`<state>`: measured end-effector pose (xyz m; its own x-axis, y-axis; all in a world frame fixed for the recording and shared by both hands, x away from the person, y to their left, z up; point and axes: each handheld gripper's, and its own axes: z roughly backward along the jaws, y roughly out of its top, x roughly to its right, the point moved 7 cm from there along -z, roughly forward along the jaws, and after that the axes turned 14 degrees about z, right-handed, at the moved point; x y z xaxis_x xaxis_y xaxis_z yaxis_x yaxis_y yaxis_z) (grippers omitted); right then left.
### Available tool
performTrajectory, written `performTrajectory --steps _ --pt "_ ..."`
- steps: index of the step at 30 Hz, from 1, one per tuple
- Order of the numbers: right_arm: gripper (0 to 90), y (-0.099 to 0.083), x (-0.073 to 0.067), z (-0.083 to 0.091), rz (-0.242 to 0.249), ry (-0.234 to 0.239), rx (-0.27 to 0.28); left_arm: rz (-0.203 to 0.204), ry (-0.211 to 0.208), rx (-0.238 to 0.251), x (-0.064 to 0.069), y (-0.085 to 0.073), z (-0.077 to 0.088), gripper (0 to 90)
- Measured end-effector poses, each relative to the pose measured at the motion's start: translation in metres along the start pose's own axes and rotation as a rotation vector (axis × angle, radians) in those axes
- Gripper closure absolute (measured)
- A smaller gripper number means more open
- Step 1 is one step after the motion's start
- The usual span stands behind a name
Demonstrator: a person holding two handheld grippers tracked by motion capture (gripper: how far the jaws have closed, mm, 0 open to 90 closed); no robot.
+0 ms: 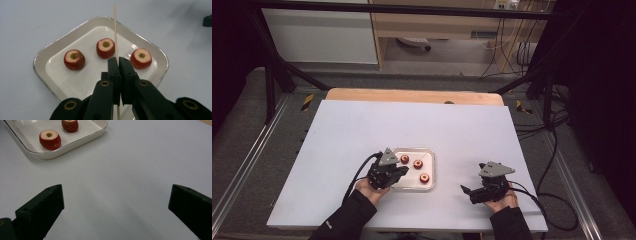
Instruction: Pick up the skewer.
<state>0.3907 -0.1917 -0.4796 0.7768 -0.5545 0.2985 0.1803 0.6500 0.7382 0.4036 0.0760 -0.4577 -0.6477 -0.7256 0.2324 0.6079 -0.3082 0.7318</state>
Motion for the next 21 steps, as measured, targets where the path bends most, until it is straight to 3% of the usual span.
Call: performTrajectory --steps 11,16,21 --pt "1.6 0.016 -0.011 -0.005 0.136 0.007 -0.056 -0.075 -0.021 -0.056 0.018 0.006 -0.004 88.2" --pt "3.0 0.026 -0.016 -0.006 0.182 0.018 -0.054 -0.131 -0.043 -0.091 0.035 0.015 -0.01 88.2" --pt "4.2 0.032 -0.018 -0.006 0.247 0.013 -0.077 -0.157 -0.057 -0.12 0.046 0.017 -0.021 88.2"
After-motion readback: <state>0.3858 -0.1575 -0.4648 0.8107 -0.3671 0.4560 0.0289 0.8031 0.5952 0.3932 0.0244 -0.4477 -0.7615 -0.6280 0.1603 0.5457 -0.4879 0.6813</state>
